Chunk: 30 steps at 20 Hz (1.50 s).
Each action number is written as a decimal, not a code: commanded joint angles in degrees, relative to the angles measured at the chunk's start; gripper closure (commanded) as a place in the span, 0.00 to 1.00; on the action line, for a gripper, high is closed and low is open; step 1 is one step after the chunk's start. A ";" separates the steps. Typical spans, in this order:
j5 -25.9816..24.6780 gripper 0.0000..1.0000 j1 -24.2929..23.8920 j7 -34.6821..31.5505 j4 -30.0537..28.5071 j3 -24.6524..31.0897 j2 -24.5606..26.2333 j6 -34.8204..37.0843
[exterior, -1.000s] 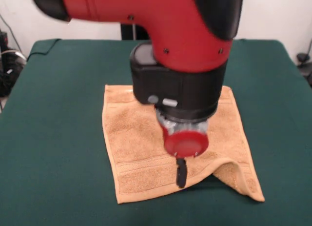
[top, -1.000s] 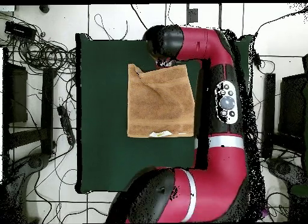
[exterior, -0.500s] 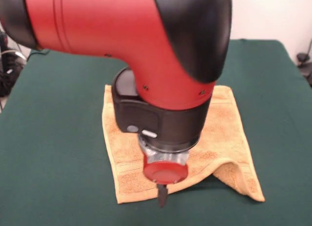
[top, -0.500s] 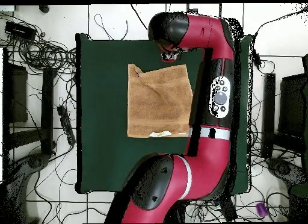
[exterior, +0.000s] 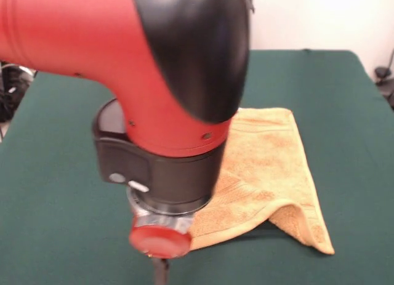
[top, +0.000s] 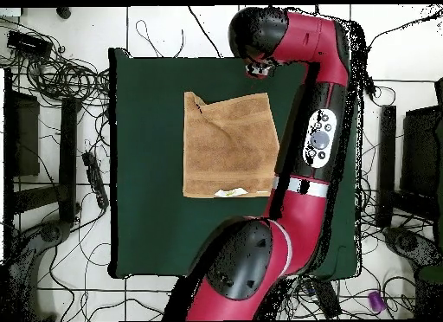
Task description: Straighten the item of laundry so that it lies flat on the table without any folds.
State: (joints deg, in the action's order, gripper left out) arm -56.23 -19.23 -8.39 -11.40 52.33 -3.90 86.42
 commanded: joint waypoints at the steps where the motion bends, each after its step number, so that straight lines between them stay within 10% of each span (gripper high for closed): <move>1: -14.86 0.00 -1.44 10.48 1.09 20.79 0.32 9.62; 12: -19.74 0.00 -4.19 4.19 -1.29 25.05 -0.09 8.33; 30: -1.22 0.00 -7.79 -10.81 -15.04 5.55 -7.20 3.09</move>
State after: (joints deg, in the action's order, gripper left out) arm -62.49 -26.03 -8.39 -14.47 65.39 -5.13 89.82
